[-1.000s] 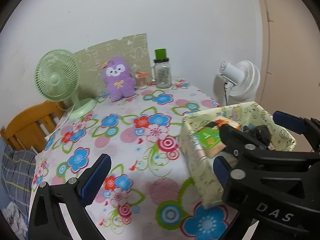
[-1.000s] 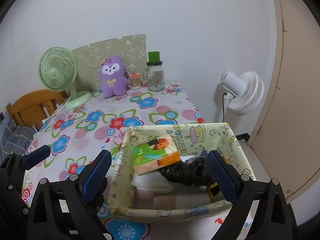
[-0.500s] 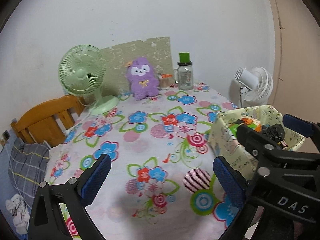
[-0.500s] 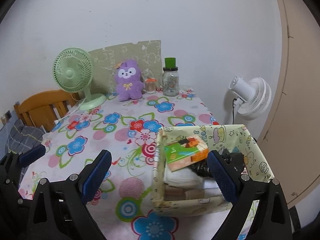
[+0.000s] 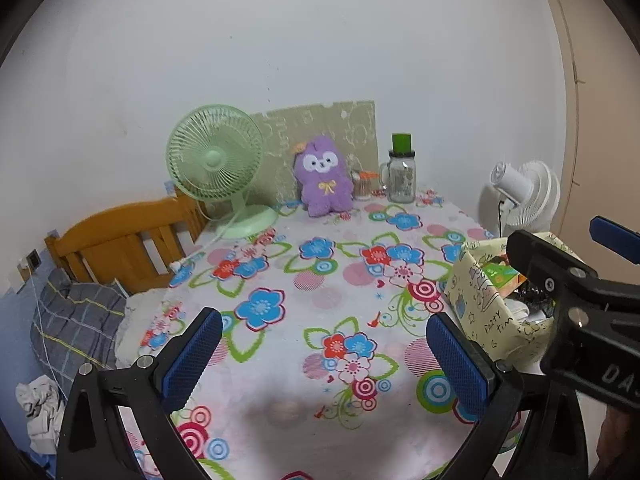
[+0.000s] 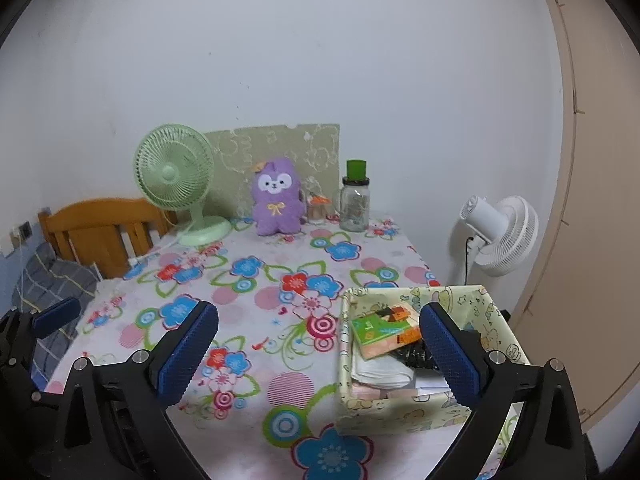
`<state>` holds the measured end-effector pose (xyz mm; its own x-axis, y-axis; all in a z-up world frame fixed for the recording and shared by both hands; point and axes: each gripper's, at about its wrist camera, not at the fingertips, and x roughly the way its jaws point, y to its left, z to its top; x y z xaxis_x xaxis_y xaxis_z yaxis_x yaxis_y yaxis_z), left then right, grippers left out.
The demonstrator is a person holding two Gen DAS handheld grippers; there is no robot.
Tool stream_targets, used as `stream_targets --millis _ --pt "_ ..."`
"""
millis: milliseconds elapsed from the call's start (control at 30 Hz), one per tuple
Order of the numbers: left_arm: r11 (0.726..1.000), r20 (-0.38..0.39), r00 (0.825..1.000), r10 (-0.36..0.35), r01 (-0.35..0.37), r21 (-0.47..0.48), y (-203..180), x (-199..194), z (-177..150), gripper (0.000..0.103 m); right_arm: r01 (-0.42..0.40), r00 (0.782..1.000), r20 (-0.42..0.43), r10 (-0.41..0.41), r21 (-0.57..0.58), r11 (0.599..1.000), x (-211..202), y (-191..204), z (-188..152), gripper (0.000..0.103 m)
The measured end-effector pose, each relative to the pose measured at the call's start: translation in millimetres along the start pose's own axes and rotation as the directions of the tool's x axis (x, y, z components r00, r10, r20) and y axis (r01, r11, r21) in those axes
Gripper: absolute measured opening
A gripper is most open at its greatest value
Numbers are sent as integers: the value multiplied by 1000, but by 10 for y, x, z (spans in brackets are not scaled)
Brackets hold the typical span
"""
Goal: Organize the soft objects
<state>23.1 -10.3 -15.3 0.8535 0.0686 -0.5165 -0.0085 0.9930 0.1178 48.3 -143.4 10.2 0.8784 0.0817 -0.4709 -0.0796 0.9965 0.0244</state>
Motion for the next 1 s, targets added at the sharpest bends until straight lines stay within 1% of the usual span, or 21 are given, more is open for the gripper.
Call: stream_targets --millis 167,367,600,833,1000 --pt "1000 44 999 17 -16 -5 91 -175 2 103 -3 1000 25 3 8 1000 -129 11 19 102" --pt "999 49 999 10 -8 -37 164 -230 -11 103 9 999 42 -9 5 1000 -219 5 18 103" --pt "997 73 996 49 -44 -66 189 -256 7 103 13 999 41 -14 25 1000 -226 -56 -3 103" --pt "997 71 997 35 -30 -71 183 -253 13 103 10 999 39 -11 37 999 -231 -89 -12 103" --pt "997 84 996 33 -27 -70 169 -287 35 103 10 999 38 -11 38 999 -231 -97 -18 103"
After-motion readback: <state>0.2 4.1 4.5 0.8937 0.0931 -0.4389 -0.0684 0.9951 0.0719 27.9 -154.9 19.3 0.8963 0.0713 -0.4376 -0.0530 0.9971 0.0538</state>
